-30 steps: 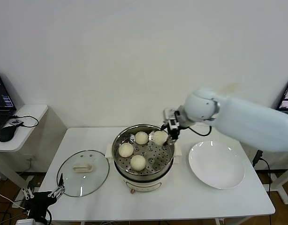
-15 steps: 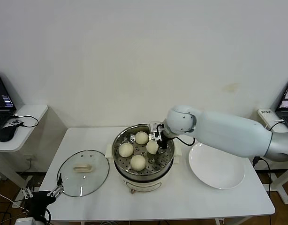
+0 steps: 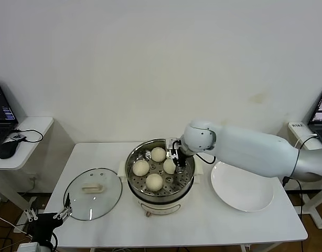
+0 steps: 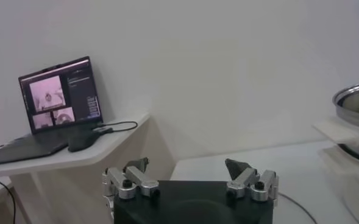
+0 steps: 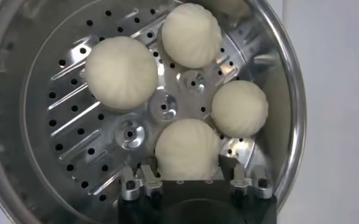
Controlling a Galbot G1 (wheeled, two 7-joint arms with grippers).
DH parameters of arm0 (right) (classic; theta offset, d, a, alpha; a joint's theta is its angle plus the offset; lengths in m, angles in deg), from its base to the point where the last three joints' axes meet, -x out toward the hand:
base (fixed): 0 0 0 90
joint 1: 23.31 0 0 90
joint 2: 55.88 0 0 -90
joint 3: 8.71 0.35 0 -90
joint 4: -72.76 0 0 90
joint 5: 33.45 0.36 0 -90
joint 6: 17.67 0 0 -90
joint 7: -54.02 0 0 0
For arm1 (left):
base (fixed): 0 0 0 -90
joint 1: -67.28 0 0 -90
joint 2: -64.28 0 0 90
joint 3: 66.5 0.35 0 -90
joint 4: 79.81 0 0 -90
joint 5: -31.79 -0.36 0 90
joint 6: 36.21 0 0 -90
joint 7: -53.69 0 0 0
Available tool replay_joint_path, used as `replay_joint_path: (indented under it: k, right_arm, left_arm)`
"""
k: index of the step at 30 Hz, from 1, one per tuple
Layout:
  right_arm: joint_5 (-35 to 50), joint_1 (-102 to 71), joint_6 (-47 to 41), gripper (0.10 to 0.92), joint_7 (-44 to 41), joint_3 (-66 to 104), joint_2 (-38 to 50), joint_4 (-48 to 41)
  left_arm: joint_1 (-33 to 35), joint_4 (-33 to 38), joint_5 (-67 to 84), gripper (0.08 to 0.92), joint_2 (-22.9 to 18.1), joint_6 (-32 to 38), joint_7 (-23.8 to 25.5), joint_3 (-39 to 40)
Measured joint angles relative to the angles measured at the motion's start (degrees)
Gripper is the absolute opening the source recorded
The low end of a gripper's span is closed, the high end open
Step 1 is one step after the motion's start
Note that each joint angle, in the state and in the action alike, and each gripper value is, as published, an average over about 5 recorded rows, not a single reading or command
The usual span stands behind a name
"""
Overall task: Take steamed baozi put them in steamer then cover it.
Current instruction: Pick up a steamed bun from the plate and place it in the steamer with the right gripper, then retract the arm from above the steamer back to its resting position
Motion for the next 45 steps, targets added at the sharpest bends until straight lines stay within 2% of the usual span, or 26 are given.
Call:
replay_joint_path:
  k: [7, 13, 20, 27, 35, 45]
  right_arm:
    - [2.5, -1.1, 0.2, 0.823, 4.5, 3.4, 3.9, 4.7]
    - [6.3, -9.1, 3.7, 0.823, 16.6, 11.5, 9.3, 10.0]
    - [6.0, -29.7, 13.8, 0.823, 30.6, 28.9, 13.4, 13.9]
    - [1.1, -55.7, 27.9, 0.823, 37.7, 52.1, 10.1, 15.3]
    - [-1.7, -81.2, 39.6, 0.823, 40.9, 75.3, 2.0, 17.6]
    - [-2.4, -98.6, 45.4, 0.822, 44.2, 94.3, -4.1, 20.1]
  left_arm:
    - [0.4, 0.2, 0.3, 0.823, 0.1, 0.1, 0.0, -0.5]
    - [0.6, -0.1, 0.7, 0.823, 0.3, 0.4, 0.0, -0.8]
    - [0.0, -0.9, 0.7, 0.823, 0.0, 1.6, 0.0, -0.4]
    - [-0.5, -2.8, -2.1, 0.823, -0.4, 4.2, -0.2, 0.3]
    - [-2.2, -8.4, -20.4, 0.823, 0.1, 10.2, -0.7, -0.4]
    - [-3.9, -16.5, -53.8, 0.823, 3.6, 16.1, -1.4, 0.5]
